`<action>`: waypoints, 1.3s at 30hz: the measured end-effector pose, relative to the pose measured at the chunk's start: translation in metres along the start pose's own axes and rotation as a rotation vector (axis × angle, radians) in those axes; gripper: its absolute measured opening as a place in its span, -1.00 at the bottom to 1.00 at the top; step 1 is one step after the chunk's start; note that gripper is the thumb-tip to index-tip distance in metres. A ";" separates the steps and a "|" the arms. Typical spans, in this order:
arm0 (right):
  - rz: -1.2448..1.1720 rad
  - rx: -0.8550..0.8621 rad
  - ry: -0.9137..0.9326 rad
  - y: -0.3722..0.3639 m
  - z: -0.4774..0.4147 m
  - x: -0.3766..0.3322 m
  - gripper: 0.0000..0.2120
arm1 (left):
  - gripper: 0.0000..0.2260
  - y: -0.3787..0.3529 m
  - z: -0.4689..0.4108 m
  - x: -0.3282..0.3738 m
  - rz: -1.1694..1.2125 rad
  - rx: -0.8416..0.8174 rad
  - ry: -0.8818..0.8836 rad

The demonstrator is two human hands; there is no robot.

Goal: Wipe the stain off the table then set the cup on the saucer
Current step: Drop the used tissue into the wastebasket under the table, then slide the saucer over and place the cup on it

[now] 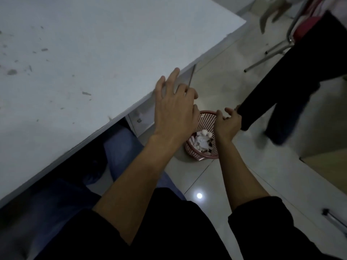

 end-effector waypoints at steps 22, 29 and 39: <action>-0.517 -0.599 0.733 -0.037 0.233 -0.310 -0.93 | -0.87 0.164 0.036 -0.171 0.291 0.403 0.568; -0.516 -0.997 0.920 -0.082 0.379 -0.362 -0.93 | -0.87 0.248 0.106 -0.269 0.131 0.601 0.797; -0.117 -1.117 1.347 -0.131 0.478 -0.348 -0.79 | -0.88 0.302 0.162 -0.339 0.037 0.732 1.148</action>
Point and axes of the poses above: each hand's wrist, its own z-axis away from the middle knuckle, its own y-axis out of the back of the hand, x = y × z, the point moved 6 cm from there along -z, towards the middle knuckle, and after that the axes turned 8 degrees about x, right-handed, at the moved point
